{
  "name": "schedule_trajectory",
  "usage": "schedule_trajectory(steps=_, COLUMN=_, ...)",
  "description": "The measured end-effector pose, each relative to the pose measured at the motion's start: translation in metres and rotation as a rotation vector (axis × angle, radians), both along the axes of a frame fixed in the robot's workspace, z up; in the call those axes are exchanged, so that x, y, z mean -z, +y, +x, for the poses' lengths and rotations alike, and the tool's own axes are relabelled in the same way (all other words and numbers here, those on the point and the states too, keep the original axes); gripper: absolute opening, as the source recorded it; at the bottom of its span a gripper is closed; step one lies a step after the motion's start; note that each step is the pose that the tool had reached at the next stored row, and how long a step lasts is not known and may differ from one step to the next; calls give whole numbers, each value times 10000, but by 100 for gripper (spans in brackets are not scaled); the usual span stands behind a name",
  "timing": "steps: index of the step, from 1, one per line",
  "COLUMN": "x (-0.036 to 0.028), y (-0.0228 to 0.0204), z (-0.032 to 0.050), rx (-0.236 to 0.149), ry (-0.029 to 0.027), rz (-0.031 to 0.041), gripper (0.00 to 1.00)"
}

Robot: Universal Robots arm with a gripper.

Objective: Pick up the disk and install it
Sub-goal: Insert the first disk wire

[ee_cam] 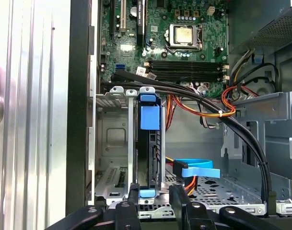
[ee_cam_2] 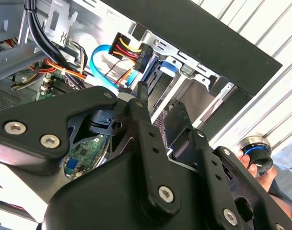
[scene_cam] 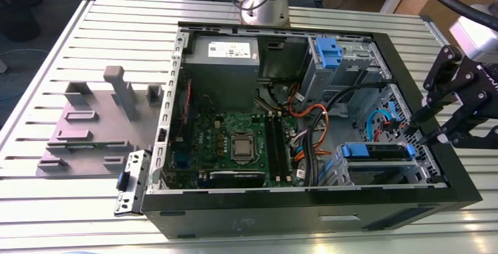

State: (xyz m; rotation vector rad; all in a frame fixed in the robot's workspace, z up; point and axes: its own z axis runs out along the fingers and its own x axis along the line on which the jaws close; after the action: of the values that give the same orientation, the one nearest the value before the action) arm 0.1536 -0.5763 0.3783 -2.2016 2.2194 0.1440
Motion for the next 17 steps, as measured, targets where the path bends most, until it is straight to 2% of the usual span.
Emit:
schedule_trajectory(steps=7, x=1, y=0, z=14, rx=0, ry=0, rz=-1, gripper=41)
schedule_trajectory(steps=9, x=5, y=1, z=54, rx=0, ry=0, rz=0, gripper=41)
schedule_trajectory(steps=17, x=8, y=1, z=81, rx=0, ry=1, rz=-1, gripper=41)
